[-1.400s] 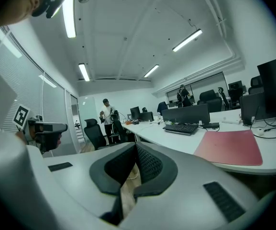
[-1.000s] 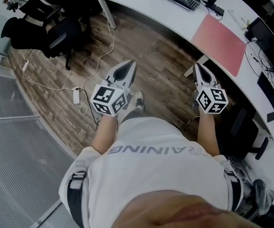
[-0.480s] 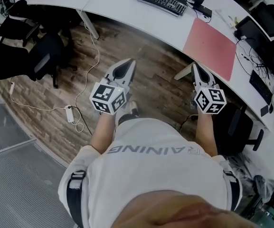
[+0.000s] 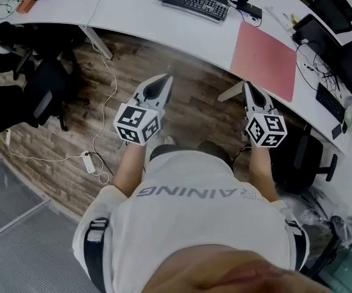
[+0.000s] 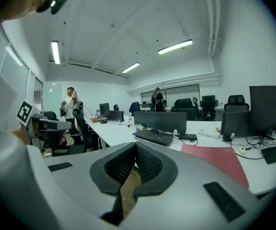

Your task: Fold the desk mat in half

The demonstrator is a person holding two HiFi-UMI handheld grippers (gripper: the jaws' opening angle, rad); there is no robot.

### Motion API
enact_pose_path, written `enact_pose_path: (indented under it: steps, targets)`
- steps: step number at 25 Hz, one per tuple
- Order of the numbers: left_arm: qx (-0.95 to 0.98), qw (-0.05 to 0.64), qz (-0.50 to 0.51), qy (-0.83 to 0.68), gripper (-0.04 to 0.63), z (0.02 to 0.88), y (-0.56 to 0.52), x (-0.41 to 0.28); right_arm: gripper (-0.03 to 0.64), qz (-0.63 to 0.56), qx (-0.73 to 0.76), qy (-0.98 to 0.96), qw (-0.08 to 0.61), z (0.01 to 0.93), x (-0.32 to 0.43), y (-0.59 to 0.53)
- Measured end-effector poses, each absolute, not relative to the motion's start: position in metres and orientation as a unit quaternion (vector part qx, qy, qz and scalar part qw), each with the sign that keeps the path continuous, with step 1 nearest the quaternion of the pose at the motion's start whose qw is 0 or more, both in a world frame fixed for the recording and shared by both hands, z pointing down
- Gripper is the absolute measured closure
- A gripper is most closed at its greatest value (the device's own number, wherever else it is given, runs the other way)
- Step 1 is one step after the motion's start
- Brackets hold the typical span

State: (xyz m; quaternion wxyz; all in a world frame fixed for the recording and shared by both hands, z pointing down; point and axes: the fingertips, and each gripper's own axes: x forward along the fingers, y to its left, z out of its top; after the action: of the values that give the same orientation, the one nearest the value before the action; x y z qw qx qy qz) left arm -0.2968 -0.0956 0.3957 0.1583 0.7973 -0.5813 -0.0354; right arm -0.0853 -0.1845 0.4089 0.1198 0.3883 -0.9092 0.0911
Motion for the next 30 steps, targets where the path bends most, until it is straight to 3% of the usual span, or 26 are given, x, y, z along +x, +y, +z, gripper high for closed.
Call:
enact_pose_path:
  steps: [11, 22, 30]
  targets:
    - [0.819, 0.161, -0.012, -0.550, 0.563, 0.401, -0.171, -0.257, 0.594, 0.104, 0.421, -0.893, 0.120, 0.426, -0.039, -0.244]
    - [0.808, 0.152, 0.002, -0.569, 0.563, 0.392, -0.286, -0.174, 0.594, 0.116, 0.409, -0.901, 0.092, 0.430, 0.041, -0.373]
    - [0.783, 0.174, 0.018, -0.597, 0.563, 0.408, -0.338, -0.148, 0.594, 0.141, 0.363, -0.913, 0.118, 0.466, 0.060, -0.434]
